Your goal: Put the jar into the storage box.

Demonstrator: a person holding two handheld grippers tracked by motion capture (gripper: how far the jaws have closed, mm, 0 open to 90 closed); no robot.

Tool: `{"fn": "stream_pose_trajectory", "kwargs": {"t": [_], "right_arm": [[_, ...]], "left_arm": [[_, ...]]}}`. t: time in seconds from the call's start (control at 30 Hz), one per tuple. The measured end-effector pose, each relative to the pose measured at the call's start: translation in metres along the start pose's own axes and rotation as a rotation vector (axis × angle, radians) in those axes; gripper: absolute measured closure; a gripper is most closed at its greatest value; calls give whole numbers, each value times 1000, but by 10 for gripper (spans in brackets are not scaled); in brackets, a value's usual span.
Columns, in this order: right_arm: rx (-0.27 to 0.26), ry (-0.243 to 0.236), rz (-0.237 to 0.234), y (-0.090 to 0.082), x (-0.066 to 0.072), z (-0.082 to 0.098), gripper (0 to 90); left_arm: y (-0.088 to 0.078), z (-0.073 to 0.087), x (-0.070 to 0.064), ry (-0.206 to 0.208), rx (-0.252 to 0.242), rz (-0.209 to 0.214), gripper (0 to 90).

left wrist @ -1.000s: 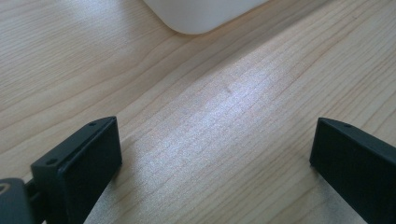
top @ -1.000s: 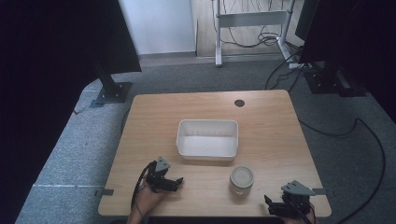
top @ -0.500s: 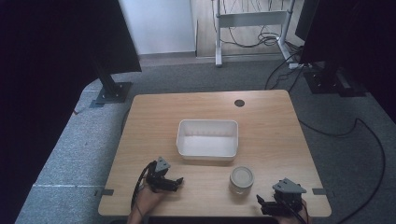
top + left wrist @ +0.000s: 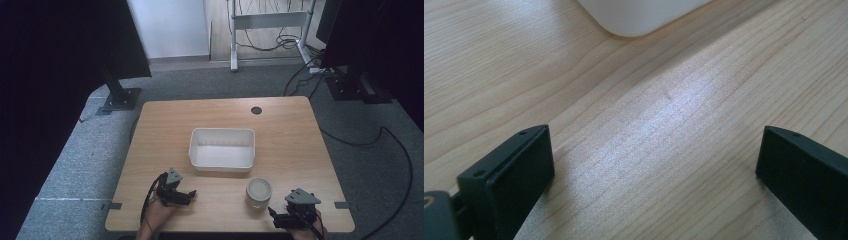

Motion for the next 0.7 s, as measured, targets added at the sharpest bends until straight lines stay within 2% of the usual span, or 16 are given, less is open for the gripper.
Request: {"fn": "stream_pose_trajectory", "kwargs": {"t": [0.7], "right_arm": [[-18, -71, -73, 13, 22, -21, 0]], "left_arm": [[0, 0, 0, 0, 0, 0, 18]]}}
Point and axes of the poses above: each handheld gripper's, and its own axes: y roughly forward along the jaws, z roughly out of its underside, x roughly to its left, the point moved 5 cm from there along y, roughly forward along the jaws, and after that the axes turned 5 degrees about x, right-handed, at the moved point
